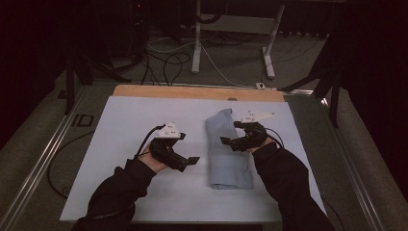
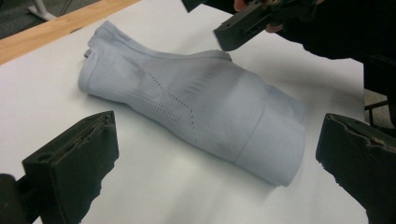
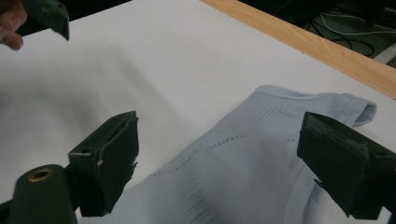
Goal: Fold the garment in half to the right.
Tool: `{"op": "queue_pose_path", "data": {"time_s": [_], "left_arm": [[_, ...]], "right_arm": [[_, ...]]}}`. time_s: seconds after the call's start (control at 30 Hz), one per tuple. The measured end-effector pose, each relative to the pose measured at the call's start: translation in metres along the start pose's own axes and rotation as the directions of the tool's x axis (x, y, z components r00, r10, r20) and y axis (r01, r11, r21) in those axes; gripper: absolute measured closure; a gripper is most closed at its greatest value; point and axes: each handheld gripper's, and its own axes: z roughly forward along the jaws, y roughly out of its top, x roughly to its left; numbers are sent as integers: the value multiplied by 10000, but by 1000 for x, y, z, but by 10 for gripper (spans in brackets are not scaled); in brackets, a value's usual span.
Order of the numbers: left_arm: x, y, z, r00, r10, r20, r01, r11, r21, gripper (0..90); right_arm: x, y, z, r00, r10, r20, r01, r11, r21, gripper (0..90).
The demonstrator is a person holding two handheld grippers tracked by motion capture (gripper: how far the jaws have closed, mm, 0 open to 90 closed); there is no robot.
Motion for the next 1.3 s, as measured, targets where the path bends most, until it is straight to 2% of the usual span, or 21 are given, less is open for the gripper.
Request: {"op": "queue_pose_path", "data": {"time_s": [0.13,0.33,0.47,0.67,0.73,0.97,1.2,1.3], "left_arm": [[4,-5,-10,9996,129,-258,-131,9999,-78,0],[7,-13,-25,9986,90,-522,-95,9999,-99,0],[7,-18,-31,9978,316,-588,-312,9995,74,0],[6,-31,-37,9987,339,-391,-333,9993,150,0],[5,-35,-37,9991,284,-315,-277,9994,229,0],[3,-51,-48,9982,373,-478,-363,9991,225,0],[5,-70,-59,9964,81,-838,-68,9998,163,0],[5,-78,-62,9951,98,-982,-83,9998,154,0]], "right_arm": [[3,-3,-3,10000,-85,25,85,9999,54,125],[6,-7,-10,9998,-179,11,179,9998,-109,118],[9,-9,-16,9995,-299,66,299,9995,-91,117],[15,-17,-28,9990,-410,175,414,9989,-232,111],[16,-22,-30,9993,-329,153,333,9991,-279,109],[20,-40,-39,9998,-162,134,166,9993,-339,106],[21,-59,-48,9996,59,275,-46,9988,-493,106],[21,-68,-52,9989,207,417,-186,9986,-486,107]]}}
